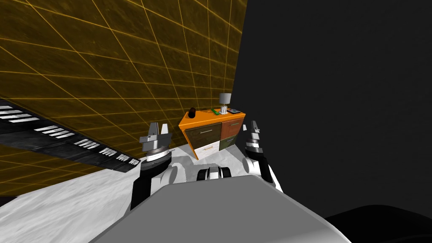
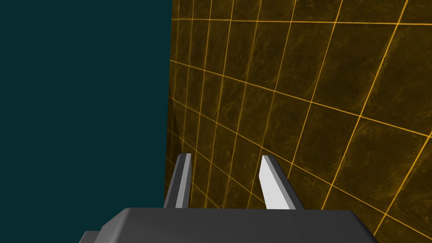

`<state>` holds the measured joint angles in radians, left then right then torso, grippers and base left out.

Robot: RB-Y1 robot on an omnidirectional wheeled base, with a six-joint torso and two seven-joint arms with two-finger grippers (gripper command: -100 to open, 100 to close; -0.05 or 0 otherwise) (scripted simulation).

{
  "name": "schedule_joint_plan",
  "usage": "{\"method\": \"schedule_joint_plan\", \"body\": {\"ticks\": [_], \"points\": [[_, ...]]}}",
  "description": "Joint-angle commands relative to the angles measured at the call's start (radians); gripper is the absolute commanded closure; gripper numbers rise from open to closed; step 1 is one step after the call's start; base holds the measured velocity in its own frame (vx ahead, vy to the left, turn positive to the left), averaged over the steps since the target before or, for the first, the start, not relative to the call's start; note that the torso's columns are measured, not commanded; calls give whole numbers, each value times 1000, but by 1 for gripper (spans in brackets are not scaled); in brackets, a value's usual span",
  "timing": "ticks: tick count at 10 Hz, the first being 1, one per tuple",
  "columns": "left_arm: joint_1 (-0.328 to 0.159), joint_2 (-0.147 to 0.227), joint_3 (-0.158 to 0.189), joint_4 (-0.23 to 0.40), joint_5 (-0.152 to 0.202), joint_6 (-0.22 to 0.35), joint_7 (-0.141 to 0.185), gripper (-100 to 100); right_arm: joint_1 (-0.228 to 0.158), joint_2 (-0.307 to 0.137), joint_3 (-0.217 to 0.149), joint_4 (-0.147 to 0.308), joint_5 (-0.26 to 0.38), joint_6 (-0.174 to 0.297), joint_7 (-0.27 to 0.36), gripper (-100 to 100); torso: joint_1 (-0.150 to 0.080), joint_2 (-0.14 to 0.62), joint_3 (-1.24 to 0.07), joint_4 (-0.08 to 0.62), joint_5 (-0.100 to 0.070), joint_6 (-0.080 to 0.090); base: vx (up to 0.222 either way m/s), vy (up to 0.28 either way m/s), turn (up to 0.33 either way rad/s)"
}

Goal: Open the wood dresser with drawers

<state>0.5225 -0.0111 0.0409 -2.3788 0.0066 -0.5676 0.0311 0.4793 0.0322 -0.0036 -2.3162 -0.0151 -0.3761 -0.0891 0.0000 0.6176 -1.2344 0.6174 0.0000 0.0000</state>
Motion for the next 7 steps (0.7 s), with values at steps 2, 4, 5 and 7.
{"method": "schedule_joint_plan", "body": {"ticks": [2,4,5,7], "points": [[0,0,0,0,0,0,0,0,-8,-65,2,6,19,-8,36,-100,1,107,-217,107,0,0,13,25,2],[0,0,0,0,0,0,0,0,-19,-117,4,15,47,-20,89,-100,2,119,-241,119,0,0,23,53,0],[0,0,0,0,0,0,0,0,-27,-140,5,22,64,-27,117,-100,1,119,-242,120,0,0,49,87,-1],[0,0,0,0,0,0,0,0,-34,-161,6,29,84,-36,163,-100,0,120,-242,120,0,0,27,67,-2]]}}
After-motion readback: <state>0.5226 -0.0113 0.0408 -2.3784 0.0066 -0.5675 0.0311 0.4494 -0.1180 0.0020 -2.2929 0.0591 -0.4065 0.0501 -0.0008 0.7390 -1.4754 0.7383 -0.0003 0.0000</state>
